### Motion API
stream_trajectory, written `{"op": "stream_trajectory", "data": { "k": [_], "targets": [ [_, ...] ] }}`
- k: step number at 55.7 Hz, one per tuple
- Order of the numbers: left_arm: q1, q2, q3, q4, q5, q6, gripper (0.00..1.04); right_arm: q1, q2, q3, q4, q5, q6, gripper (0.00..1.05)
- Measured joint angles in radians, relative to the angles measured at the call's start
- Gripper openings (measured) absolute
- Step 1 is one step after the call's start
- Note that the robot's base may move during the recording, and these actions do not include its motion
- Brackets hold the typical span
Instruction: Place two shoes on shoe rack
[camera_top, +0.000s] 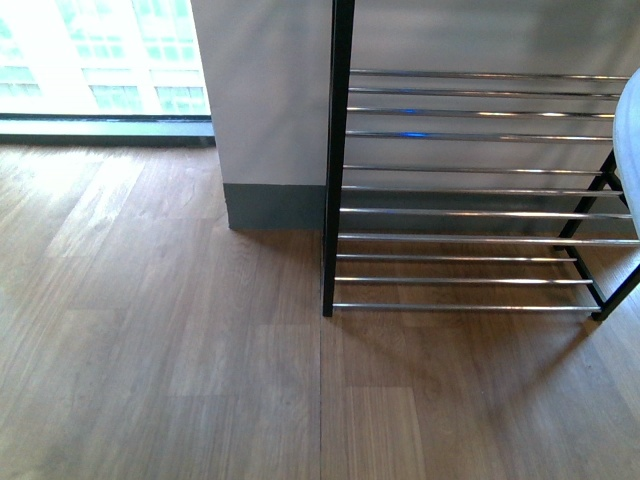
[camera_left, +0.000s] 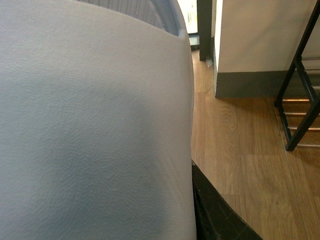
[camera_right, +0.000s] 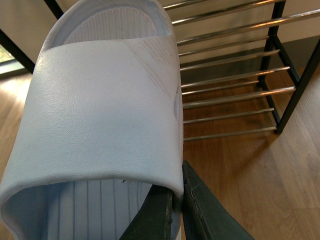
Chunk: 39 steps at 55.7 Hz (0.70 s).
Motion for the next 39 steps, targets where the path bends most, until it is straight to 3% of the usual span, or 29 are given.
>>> {"op": "stream_trajectory", "data": {
  "k": [39],
  "targets": [
    [0.0,0.002,-0.005,0.0,0.0,-0.004,0.02,0.0,0.002,-0.001,0.0,0.001,0.0,0.01]
  ]
}}
